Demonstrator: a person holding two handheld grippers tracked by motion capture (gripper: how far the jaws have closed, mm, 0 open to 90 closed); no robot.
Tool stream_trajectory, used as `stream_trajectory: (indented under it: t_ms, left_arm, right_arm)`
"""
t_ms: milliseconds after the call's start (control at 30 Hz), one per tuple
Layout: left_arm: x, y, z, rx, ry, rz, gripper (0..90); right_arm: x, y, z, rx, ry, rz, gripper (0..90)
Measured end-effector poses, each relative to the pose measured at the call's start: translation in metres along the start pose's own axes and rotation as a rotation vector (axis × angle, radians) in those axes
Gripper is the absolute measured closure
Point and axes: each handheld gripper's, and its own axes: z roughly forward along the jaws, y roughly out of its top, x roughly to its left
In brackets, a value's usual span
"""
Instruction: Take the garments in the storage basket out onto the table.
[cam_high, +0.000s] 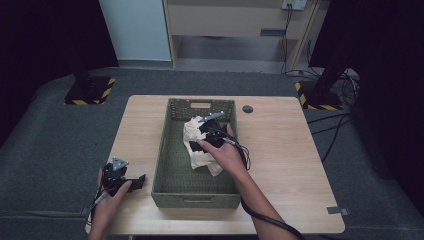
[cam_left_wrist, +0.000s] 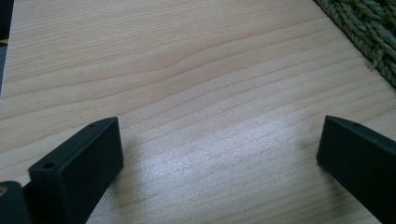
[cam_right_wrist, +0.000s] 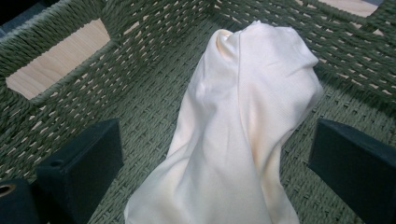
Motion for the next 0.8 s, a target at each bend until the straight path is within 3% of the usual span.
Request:
stream_trajectory:
  t_ms: [800]
  left_arm:
    - [0.000, 0.000, 0.000, 0.000, 0.000, 0.000, 0.0]
  right_arm:
    - [-0.007, -0.004, 0.022, 0.044, -0.021, 0.040, 3.4]
